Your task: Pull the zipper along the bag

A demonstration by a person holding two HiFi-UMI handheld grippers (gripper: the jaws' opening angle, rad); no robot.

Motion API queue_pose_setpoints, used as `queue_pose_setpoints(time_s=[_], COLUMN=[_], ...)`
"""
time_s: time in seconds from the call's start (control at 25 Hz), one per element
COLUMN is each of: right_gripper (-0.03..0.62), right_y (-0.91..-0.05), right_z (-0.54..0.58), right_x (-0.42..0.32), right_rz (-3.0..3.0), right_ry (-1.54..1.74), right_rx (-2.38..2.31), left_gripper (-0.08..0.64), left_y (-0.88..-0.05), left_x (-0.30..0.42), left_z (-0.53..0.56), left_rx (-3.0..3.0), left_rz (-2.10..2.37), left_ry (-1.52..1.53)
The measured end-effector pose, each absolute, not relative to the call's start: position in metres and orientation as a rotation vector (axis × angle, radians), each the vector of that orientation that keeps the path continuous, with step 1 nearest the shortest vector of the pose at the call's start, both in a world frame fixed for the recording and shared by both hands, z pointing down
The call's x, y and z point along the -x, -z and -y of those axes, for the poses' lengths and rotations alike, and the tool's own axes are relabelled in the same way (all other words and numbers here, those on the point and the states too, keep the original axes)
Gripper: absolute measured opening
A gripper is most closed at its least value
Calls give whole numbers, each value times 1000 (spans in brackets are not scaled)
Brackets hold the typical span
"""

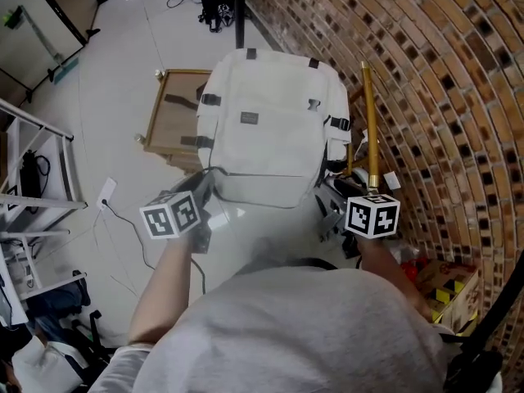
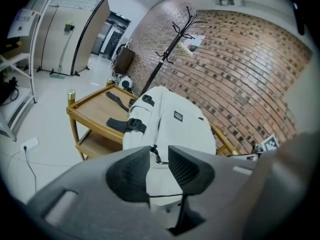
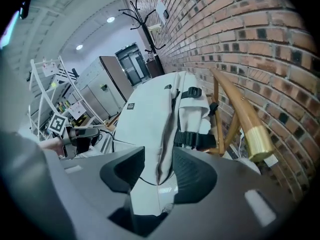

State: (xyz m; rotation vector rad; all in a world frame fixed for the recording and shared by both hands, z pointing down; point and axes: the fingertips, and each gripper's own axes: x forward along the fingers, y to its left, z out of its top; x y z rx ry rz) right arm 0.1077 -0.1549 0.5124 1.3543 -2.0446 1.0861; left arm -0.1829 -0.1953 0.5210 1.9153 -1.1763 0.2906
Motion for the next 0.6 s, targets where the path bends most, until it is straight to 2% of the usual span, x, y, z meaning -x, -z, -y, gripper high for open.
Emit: queue_pose_setpoints(time_s=[0.16,0.32,0.6], right_gripper=[122,2,2], right_y=[-506,-504,-496], right_z=[126,76,-84], right_x=[-111,-106,-119], right_rz=[2111,2190,2291], right_ry=[-1181,-1246,-1238], right_rx=[-1319,-1209,-1091], left_gripper=[111,17,2], left_y=[-510,-503,-490], left_x=[139,99,32], left_z=[160,110,-32], left_rx=[-1997,-2063,-2127], left_rz=[1013,924,854], left_ry=[-295,-304,-343])
